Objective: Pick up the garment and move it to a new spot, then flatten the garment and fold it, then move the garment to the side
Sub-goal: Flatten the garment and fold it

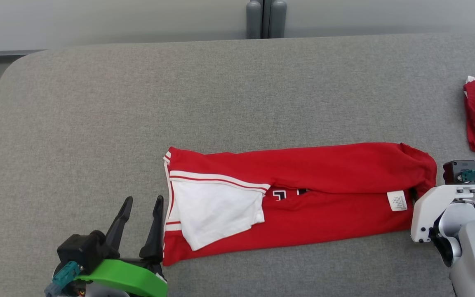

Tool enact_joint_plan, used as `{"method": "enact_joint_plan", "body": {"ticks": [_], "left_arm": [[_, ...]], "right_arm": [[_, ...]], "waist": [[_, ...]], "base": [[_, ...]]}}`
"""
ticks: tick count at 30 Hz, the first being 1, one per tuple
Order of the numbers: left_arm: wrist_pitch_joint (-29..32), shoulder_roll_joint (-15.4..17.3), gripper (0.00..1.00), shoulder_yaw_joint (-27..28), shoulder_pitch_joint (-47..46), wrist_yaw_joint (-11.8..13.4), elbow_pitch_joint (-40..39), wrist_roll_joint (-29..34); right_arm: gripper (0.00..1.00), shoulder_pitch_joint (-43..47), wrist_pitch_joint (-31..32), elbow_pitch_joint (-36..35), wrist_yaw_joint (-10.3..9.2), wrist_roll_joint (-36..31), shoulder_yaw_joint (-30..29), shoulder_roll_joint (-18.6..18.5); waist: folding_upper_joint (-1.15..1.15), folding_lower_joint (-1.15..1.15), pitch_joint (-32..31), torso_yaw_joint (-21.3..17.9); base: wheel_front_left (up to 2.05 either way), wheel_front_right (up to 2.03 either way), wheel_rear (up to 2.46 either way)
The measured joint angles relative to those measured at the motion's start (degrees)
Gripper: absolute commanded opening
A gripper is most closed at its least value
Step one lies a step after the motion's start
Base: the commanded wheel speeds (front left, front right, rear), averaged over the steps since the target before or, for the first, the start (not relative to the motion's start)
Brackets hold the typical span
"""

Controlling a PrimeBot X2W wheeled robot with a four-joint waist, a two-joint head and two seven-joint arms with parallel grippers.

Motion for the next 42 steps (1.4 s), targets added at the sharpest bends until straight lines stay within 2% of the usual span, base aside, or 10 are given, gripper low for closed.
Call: {"method": "enact_joint_plan", "body": {"ticks": [1,7,13,18,22,29,34,38,42], "left_arm": [[-0.01,-0.01,1.00,0.02,0.00,0.00,0.10,-0.01],[-0.22,0.00,1.00,0.15,0.00,0.01,0.36,-0.26],[-0.26,0.01,1.00,0.29,0.02,0.19,0.40,-0.53],[-0.34,0.03,1.00,0.31,0.04,0.25,0.46,-0.59],[-0.35,-0.01,1.00,0.19,0.04,0.14,0.63,-0.89],[-0.49,-0.23,1.00,0.08,0.03,-0.45,0.77,-1.65],[-0.49,-0.24,1.00,0.11,0.03,-0.48,0.78,-2.04],[-0.53,-0.23,1.00,0.16,0.03,-0.49,0.76,-2.24],[-0.76,-0.25,1.00,0.23,0.03,-0.48,0.75,-2.50]], "right_arm": [[0.00,-0.38,-0.02,0.52,0.00,0.23,0.30,0.01],[0.00,-2.05,-2.65,3.02,0.08,1.27,0.68,-0.40],[0.00,-2.68,-5.36,3.90,0.04,1.30,-2.94,-3.18],[0.00,-1.81,-6.99,1.47,0.02,1.19,-5.37,-4.71],[0.00,-0.04,-7.91,-3.25,0.01,2.67,-4.35,-2.63],[0.00,3.76,-6.77,-16.72,0.00,4.41,4.27,2.10],[0.00,6.07,-4.93,-24.23,0.00,5.30,10.32,3.87],[0.00,6.65,-3.59,-27.47,0.00,6.12,16.03,5.60],[0.00,6.17,-3.00,-27.64,0.00,6.91,21.07,7.44]], "waist": [[0.00,0.00,-0.05,-0.06],[0.00,0.00,-0.47,-1.25],[0.00,0.00,-1.18,-3.28],[0.00,0.00,-1.60,-4.71],[0.00,0.00,-1.82,-5.01],[0.00,0.00,-2.19,-4.25],[0.00,0.00,-2.56,-3.04],[0.00,0.00,-2.76,-1.91],[0.00,0.00,-2.81,-0.81]], "base": [[0.00,0.00,0.00],[0.00,0.00,0.00],[0.00,0.00,0.00],[0.00,0.00,0.00],[0.00,0.00,0.00],[0.00,0.00,0.00],[0.00,0.00,0.00],[0.00,0.00,0.00],[0.00,0.00,0.00]]}}
